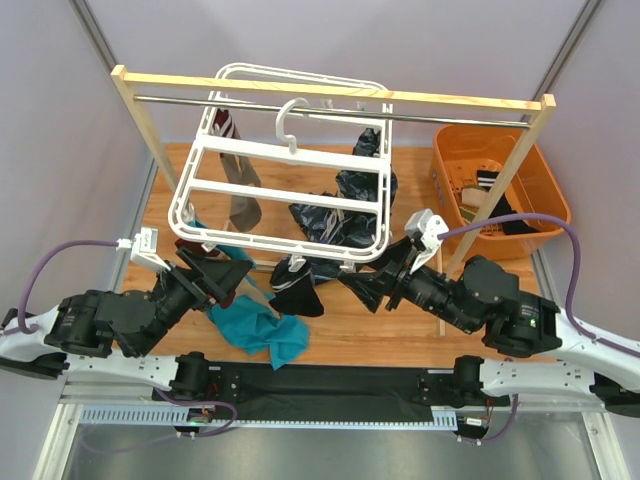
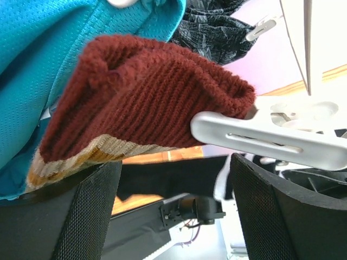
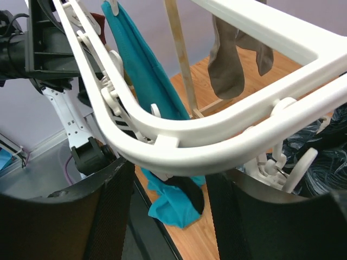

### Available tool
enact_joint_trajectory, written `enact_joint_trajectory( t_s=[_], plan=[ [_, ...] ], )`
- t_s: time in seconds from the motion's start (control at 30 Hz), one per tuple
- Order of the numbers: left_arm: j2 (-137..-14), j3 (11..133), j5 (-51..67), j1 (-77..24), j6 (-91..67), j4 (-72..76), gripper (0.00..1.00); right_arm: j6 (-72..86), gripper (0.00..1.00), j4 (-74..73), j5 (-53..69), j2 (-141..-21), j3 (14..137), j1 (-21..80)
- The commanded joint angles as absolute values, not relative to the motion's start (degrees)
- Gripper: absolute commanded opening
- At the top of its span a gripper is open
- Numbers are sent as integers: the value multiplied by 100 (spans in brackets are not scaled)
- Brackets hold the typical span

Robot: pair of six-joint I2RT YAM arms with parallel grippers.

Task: Clip the socks to the hanger
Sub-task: Clamp the sock onto the hanger, then open the clamp at the hanger.

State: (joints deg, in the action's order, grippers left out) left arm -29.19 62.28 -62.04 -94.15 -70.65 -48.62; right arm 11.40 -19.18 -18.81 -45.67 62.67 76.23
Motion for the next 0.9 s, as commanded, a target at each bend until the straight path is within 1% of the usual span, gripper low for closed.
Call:
enact_joint_trajectory(
  t_s=[0.0,0.07,0.13,0.17,0.27,0.3,0.33,0.37,0.4,0.47,0.53,0.57,0.63,0.77,0.87],
  plan=[
    [-2865,6153,-6249,-9431,-6909,-4756,87,1240,54,-1759,-1715,-4439,6250,7611],
    [-2830,6135,-6127,-9431,-6533,-4571,87,1073,52,-1512,-1522,-4517,6240,7611],
    [-2734,6170,-5977,-9431,-6425,-4579,84,959,50,-1442,-1398,-4744,6406,7611],
    [-2629,6170,-5733,-9431,-6259,-4501,83,932,45,-1450,-1310,-4824,6477,7611],
    [-2435,6047,-5188,-9439,-5968,-4264,80,870,39,-1468,-1012,-5263,6846,7611],
    [-2287,6003,-5038,-9431,-5889,-4176,73,861,37,-1476,-941,-5360,6925,7611],
    [-2198,5907,-4853,-9431,-5636,-4062,71,870,32,-1485,-880,-5544,7074,7611],
    [-2110,5845,-4486,-9431,-5495,-3773,70,888,30,-1485,-827,-5624,7136,7611],
    [-1935,5793,-4282,-9431,-5354,-3614,65,905,29,-1485,-696,-5686,7189,7611],
    [-1663,5626,-3660,-9431,-4906,-2993,63,975,26,-1442,-537,-5783,7268,7611],
    [-1556,5520,-3280,-9439,-4529,-2412,61,1054,23,-1354,-501,-5783,7251,7611],
    [-1530,5502,-2948,-9439,-4431,-2269,61,1072,22,-1319,-466,-5809,7251,7611],
    [-1582,5528,-2656,-9431,-4229,-2005,60,1169,21,-1318,-396,-5862,7268,7611],
    [-2124,5624,-2119,-9431,-4008,-1373,60,1327,21,-1266,-220,-6047,7295,7620],
    [-2695,6028,-2451,-9431,-3920,-1660,59,1397,22,-1257,-359,-6047,7277,7620]
  ],
)
